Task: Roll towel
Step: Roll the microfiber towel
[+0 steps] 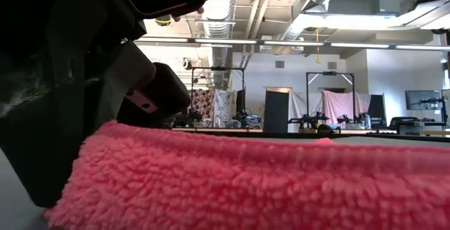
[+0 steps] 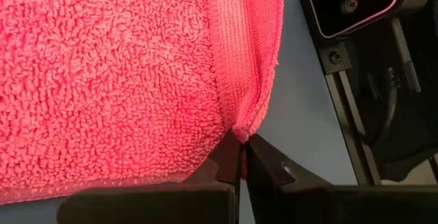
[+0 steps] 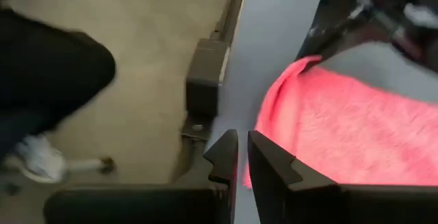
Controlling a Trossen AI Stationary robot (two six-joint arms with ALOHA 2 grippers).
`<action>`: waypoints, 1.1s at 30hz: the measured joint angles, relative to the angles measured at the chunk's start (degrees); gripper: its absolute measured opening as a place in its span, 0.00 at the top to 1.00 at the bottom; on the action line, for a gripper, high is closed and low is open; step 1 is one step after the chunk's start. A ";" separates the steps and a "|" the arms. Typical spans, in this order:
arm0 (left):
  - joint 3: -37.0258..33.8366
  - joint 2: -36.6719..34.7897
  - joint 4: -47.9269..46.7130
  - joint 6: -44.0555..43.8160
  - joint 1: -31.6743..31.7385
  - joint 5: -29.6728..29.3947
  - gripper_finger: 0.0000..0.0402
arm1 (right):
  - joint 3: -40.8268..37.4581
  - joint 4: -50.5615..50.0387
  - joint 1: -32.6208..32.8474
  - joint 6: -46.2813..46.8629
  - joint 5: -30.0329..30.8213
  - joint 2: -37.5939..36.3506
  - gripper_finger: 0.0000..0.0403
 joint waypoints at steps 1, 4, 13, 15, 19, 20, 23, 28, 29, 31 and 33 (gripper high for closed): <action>0.00 0.00 0.00 -0.04 0.04 0.00 1.00 | 0.00 -0.19 -0.02 -2.23 -0.06 0.00 0.84; 0.00 0.00 0.03 -0.30 0.04 0.02 1.00 | 0.05 -0.68 -0.84 -6.29 -1.73 0.90 0.81; -0.02 0.00 0.04 -0.78 0.19 0.31 1.00 | 0.02 -0.81 -3.47 -9.17 -5.40 1.88 0.50; -0.02 0.00 0.02 -0.74 0.19 0.39 1.00 | 0.03 -0.06 -3.26 -10.15 -5.45 1.92 0.46; -0.02 0.00 0.04 -0.12 0.19 0.38 1.00 | 0.09 0.02 -2.83 -9.37 -6.31 4.18 0.44; -0.02 0.00 0.04 -0.05 0.19 0.37 1.00 | 0.07 0.09 -2.71 -9.38 -6.29 5.00 0.45; -0.04 0.02 0.05 -0.04 0.19 0.36 1.00 | 0.02 0.72 -2.37 -9.55 -4.57 6.14 0.47; -0.04 0.02 0.09 -0.04 0.19 0.36 1.00 | 0.07 0.96 -2.21 -8.71 -1.76 6.60 0.49; -0.04 0.02 0.11 -0.04 0.19 0.37 1.00 | 0.07 1.05 -2.21 -8.02 -1.69 6.60 0.49; -0.04 0.02 0.11 -0.06 0.19 0.37 1.00 | 0.07 1.27 -2.42 -7.80 -1.70 6.58 0.49; -0.04 0.02 0.15 -0.08 0.19 0.39 1.00 | 0.07 0.70 -2.77 -7.05 -1.88 6.58 0.49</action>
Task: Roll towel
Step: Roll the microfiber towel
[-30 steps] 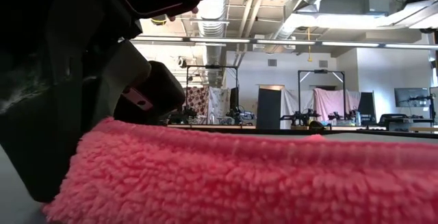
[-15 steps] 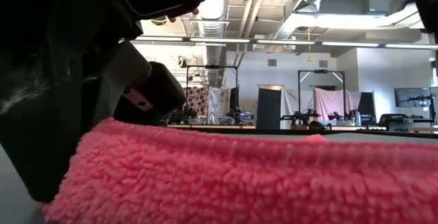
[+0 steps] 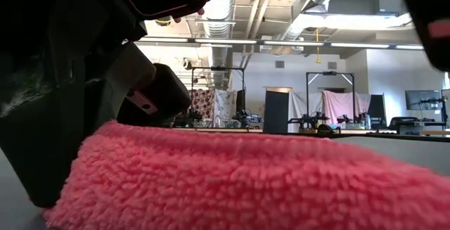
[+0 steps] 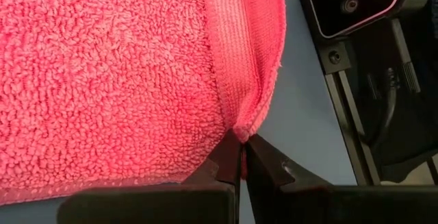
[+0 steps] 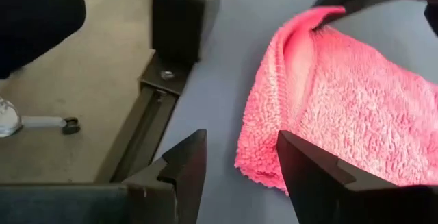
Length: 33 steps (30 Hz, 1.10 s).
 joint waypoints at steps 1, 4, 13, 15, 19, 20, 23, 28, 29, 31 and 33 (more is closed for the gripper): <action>0.00 0.00 0.00 -0.02 0.00 0.00 1.00 | 0.00 -0.37 -0.15 1.01 -0.43 0.00 0.50; 0.00 0.00 0.02 -0.06 0.00 -0.02 1.00 | 0.00 -1.05 -0.79 3.37 -1.57 0.00 0.53; 0.00 0.02 -0.57 -1.60 0.00 0.02 1.00 | 0.10 -4.79 -1.49 20.29 -2.67 -0.13 0.74; 0.00 0.02 -0.74 -2.05 0.00 0.42 1.00 | 0.13 -5.50 -1.42 24.48 -2.67 -0.21 0.82; 0.00 0.02 -0.94 -2.16 0.00 1.46 1.00 | 0.13 -5.64 -1.19 31.38 -3.02 -0.22 0.95; 0.00 0.02 -0.98 -2.16 0.02 1.91 0.99 | 0.13 -5.61 -1.16 33.12 -3.15 -0.24 0.96; 0.00 0.02 -1.50 -2.88 0.02 2.62 0.96 | 0.13 -5.57 -1.16 37.81 -3.50 -0.24 0.94; 0.02 -0.50 -2.65 -2.15 0.02 3.02 0.92 | 0.11 -5.42 -1.16 44.84 -4.82 -0.24 0.91; 0.00 -0.92 -3.32 -1.78 0.00 2.96 0.92 | 0.11 -5.23 -1.16 45.72 -5.15 -0.24 0.92; -0.02 -2.19 -4.75 -0.56 -0.02 2.54 0.91 | 0.11 -4.78 -1.16 47.07 -5.90 -0.24 0.94; -0.02 -3.76 -6.20 0.43 -0.02 1.67 0.91 | 0.11 -3.85 -1.16 47.73 -7.06 -0.24 0.95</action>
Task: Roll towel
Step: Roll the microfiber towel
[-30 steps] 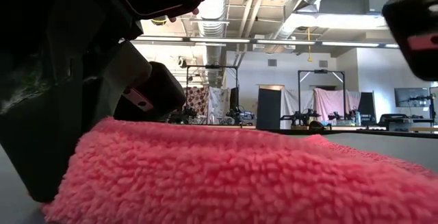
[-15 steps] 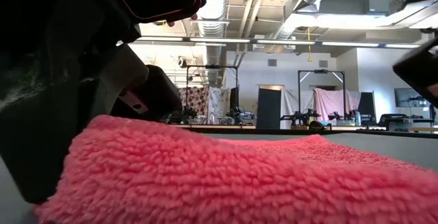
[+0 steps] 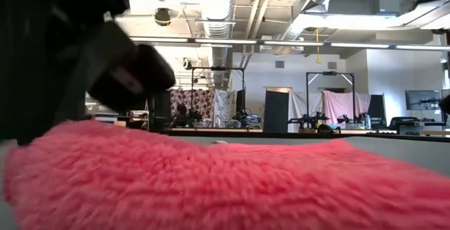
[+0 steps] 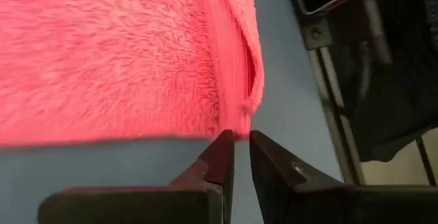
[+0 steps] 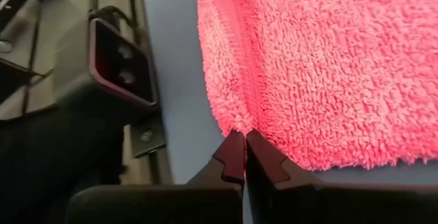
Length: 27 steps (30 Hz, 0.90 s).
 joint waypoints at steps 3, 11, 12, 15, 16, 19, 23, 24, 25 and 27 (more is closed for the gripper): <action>0.00 -2.31 -2.52 0.89 0.00 -1.13 0.91 | -0.02 1.41 0.00 0.25 -1.17 0.00 0.95; 0.00 -4.31 3.01 12.87 -4.33 -6.08 0.91 | -0.07 2.15 -0.37 5.15 -2.03 0.01 0.95; 0.00 -4.02 3.92 15.46 -5.35 -7.62 0.91 | -0.09 2.06 -0.35 5.51 -1.92 -0.12 0.95; 0.00 -3.65 4.82 22.58 -8.64 -14.32 0.91 | -0.13 1.95 -0.22 5.69 -0.85 -0.41 0.95; 0.00 -3.21 6.20 24.19 -9.51 -17.06 0.91 | -0.13 1.66 -0.22 5.73 -0.87 -0.64 0.95; -0.02 -2.62 8.39 28.69 -11.96 -23.97 0.91 | -0.15 1.56 -0.22 5.73 -0.79 -0.74 0.95; -0.06 -1.49 10.34 32.03 -12.74 -26.40 0.89 | -0.15 1.29 -0.22 5.72 -0.70 -0.77 0.95; -0.05 -1.05 11.38 31.97 -12.44 -25.77 0.88 | -0.15 1.27 -0.22 5.72 -0.59 -0.79 0.95; 0.04 -0.88 11.61 31.75 -12.21 -25.18 0.87 | -0.15 1.32 -0.24 5.69 -0.60 -0.80 0.95; -0.02 -0.83 10.69 31.33 -11.99 -24.17 0.83 | -0.15 1.38 -0.32 5.68 -0.57 -0.81 0.95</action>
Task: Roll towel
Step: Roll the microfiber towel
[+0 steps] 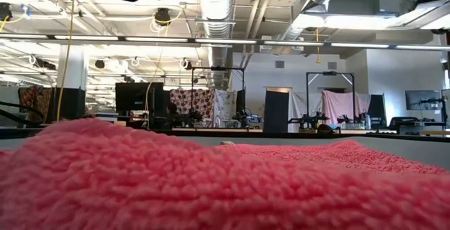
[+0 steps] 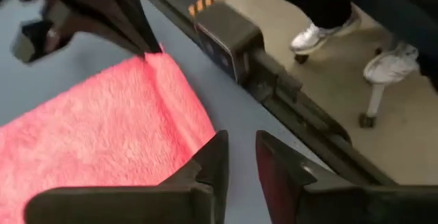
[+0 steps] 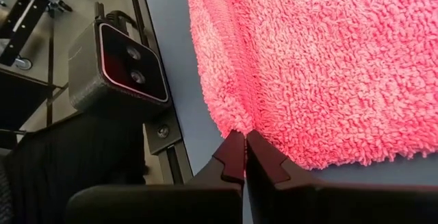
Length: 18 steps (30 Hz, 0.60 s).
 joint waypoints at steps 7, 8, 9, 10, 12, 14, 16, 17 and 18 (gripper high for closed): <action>0.05 2.88 2.44 1.45 1.76 3.24 0.64 | 0.00 -0.53 -0.03 -0.09 0.10 -0.04 0.95; -0.02 3.27 2.40 2.11 1.79 3.67 0.62 | 0.00 -0.64 -0.09 -0.10 0.19 -0.05 0.95; 0.03 3.81 3.55 2.74 1.95 3.99 0.60 | 0.00 -0.80 -0.14 -0.11 0.26 -0.07 0.95; 0.11 4.06 3.87 3.23 2.07 3.91 0.59 | 0.03 -0.89 -0.11 -0.11 0.22 -0.07 0.95; 0.07 4.51 3.80 3.67 2.14 3.46 0.57 | 0.04 -0.96 -0.11 -0.11 0.29 -0.09 0.95; 0.15 5.37 4.52 3.92 2.35 3.44 0.57 | 0.04 -1.10 -0.15 -0.09 0.28 -0.11 0.95; 0.07 5.74 3.10 4.28 2.47 3.44 0.57 | 0.04 -1.14 -0.29 -0.09 0.28 -0.11 0.95; 0.07 5.96 2.74 4.42 2.74 3.43 0.57 | 0.04 -1.16 -0.29 -0.09 0.28 -0.11 0.95; 0.09 6.21 3.08 4.34 3.04 3.39 0.58 | 0.04 -1.15 -0.29 -0.09 0.31 -0.11 0.95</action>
